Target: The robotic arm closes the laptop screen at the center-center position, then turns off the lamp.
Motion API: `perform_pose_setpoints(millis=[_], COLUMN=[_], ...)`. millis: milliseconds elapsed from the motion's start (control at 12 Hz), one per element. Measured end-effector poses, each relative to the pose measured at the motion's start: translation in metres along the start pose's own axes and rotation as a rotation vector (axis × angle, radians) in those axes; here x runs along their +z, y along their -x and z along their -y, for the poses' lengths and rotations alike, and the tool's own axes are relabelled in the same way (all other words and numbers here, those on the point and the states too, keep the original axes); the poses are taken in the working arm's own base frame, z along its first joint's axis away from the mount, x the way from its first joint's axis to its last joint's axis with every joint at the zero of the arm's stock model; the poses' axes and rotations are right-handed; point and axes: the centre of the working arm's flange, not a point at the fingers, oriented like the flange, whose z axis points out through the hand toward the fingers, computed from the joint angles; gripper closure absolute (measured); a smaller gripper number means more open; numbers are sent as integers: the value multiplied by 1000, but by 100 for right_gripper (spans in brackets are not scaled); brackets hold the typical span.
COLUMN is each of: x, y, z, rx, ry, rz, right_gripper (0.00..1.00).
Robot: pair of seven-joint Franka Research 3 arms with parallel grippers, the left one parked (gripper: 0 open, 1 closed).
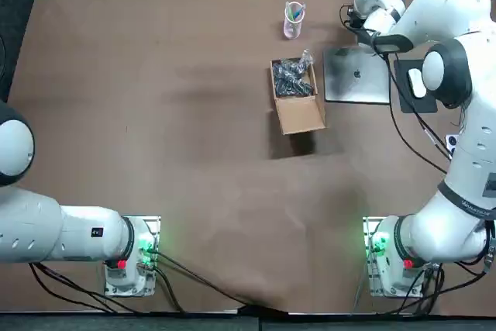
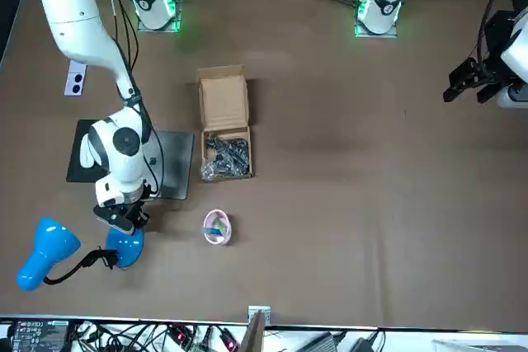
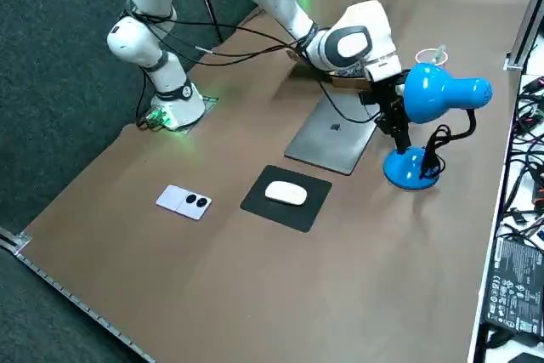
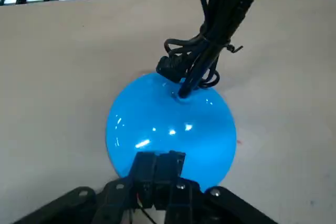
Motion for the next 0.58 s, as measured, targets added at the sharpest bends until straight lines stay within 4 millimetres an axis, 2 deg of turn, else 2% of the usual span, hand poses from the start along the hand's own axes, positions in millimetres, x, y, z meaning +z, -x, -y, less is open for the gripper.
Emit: perform_pose_setpoints(millis=[583], x=[0], y=[-2], z=[-2], rx=[-6], ry=[2], rz=[-9], right_gripper=[98])
